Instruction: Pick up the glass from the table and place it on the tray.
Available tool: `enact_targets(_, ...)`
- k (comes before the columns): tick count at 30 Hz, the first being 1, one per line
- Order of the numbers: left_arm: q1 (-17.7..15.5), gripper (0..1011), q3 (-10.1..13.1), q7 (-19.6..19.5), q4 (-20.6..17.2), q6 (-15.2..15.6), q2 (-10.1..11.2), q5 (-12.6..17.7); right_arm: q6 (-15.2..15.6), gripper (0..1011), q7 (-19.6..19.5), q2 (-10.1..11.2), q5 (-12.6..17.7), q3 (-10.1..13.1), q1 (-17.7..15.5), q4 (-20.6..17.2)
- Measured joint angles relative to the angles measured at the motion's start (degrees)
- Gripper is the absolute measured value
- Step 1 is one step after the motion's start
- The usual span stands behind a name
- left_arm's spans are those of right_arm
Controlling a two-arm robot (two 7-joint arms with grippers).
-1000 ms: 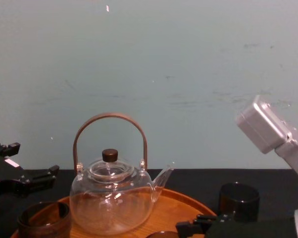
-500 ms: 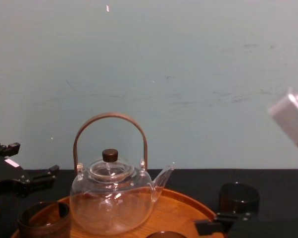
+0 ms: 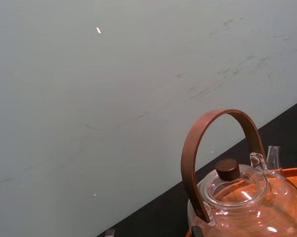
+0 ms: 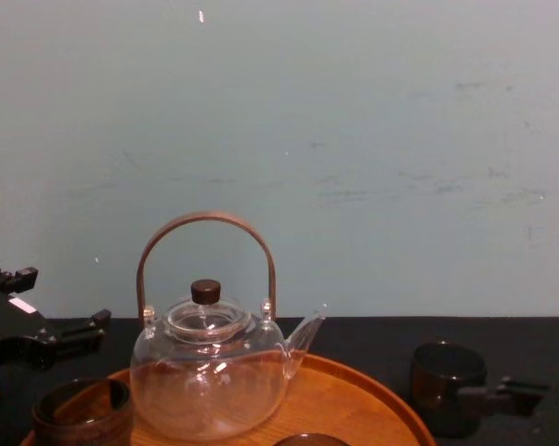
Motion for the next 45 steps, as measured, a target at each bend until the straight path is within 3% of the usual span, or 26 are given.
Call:
enact_targets(7, 0.0, 1001, 0.0, 0.0, 0.0, 0.0, 0.0, 0.0, -0.3, 1002, -4.0, 0.6, 1.3, 3.8, -2.9, -0.4)
enact_targets(11, 0.0, 1001, 0.0, 0.0, 0.0, 0.0, 0.0, 0.0, 0.4, 1002, -7.1, -0.2, 1.7, 6.2, -4.1, -0.1)
enact_targets(20, 0.0, 1001, 0.0, 0.0, 0.0, 0.0, 0.0, 0.0, 3.3, 1002, -11.0, -3.1, 1.8, 9.2, -3.8, 1.9)
enact_targets(31, 0.0, 1001, 0.0, 0.0, 0.0, 0.0, 0.0, 0.0, 7.2, 1002, -12.2, -5.9, 1.6, 9.8, -1.6, 4.8)
enact_targets(45, 0.0, 1001, 0.0, 0.0, 0.0, 0.0, 0.0, 0.0, 12.9, 1002, -12.8, -8.9, -0.6, 7.8, 4.0, 9.2)
